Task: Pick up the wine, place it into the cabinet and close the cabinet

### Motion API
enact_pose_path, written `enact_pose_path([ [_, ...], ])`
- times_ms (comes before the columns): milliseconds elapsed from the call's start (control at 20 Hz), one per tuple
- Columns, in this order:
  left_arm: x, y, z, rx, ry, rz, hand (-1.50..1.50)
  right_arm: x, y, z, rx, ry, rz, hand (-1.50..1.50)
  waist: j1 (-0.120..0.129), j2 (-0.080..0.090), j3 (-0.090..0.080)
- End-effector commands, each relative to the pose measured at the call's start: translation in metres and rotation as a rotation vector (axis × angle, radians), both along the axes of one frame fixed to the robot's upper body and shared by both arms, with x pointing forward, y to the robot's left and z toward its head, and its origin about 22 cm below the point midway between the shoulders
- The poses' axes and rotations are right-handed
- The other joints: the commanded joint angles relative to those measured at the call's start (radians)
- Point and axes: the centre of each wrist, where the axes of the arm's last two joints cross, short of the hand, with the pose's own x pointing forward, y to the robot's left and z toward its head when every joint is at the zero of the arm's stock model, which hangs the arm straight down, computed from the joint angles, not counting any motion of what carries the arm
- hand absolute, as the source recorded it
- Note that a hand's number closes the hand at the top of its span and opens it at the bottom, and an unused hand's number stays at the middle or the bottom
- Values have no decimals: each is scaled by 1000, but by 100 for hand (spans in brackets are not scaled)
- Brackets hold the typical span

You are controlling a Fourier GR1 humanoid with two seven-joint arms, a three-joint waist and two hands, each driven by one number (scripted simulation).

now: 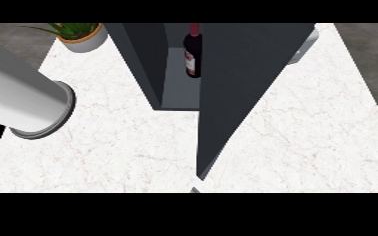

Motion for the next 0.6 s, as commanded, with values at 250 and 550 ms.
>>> enact_pose_path([
  [250, 14, -1, 6, 2, -4, -8, -150, 35, 60, 27, 97, 2, 82, 150, 25, 10, 0],
  [550, 9, -19, 1, -22, 5, -19, -150, 88, 95, 62, 84, -35, 7, 150, 25, 8, 1],
])
